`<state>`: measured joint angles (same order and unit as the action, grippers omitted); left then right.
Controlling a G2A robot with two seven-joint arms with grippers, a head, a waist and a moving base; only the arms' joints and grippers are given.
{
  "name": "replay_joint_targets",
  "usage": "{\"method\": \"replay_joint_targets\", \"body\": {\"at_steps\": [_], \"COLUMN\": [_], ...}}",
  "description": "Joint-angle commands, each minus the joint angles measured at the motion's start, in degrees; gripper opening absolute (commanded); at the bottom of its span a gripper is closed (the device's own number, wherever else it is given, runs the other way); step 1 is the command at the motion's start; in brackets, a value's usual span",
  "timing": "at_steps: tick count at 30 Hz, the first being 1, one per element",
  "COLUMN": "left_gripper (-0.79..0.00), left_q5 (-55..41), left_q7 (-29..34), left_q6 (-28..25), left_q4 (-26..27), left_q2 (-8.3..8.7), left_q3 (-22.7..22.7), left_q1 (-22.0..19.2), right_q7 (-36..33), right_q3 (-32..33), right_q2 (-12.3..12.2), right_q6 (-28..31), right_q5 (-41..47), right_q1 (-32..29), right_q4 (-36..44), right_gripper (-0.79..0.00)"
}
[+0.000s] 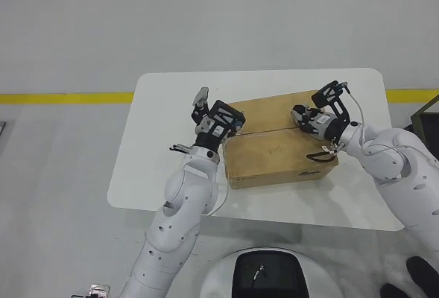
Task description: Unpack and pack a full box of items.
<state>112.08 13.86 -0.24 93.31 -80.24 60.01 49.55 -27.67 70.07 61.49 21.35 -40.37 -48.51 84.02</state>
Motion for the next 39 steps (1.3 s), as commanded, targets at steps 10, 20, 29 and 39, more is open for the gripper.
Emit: {"method": "replay_joint_targets", "body": {"at_steps": [10, 20, 29, 39], "left_gripper": [0.0, 0.0, 0.0, 0.0], "left_q5": [-7.6, -11.3, -9.6, -7.6], "left_q7": [-0.8, -1.9, 1.0, 9.7], "left_q6": [-2.1, -7.1, -8.7, -9.9], "left_q4": [4.9, 7.9, 10.0, 16.4], "left_q2": [-1.31, -2.05, -1.96, -0.95], "left_q3": [-1.0, -3.2, -1.6, 5.1], "left_q1": [-2.0, -2.5, -1.2, 4.8], "right_q7": [-0.8, -1.1, -3.2, -15.8], "right_q3": [0.2, 1.1, 7.3, 16.2], "right_q2": [0.1, 0.1, -0.9, -1.9], "right_q6": [-0.2, -1.3, -3.4, -7.4], "right_q5": [0.4, 2.0, 5.4, 26.6], "right_q1": [-0.6, -1.0, -3.6, -3.2], "right_q4": [0.6, 0.9, 2.9, 1.2], "right_gripper": [-0.785, -0.785, -0.573, 0.0]}}
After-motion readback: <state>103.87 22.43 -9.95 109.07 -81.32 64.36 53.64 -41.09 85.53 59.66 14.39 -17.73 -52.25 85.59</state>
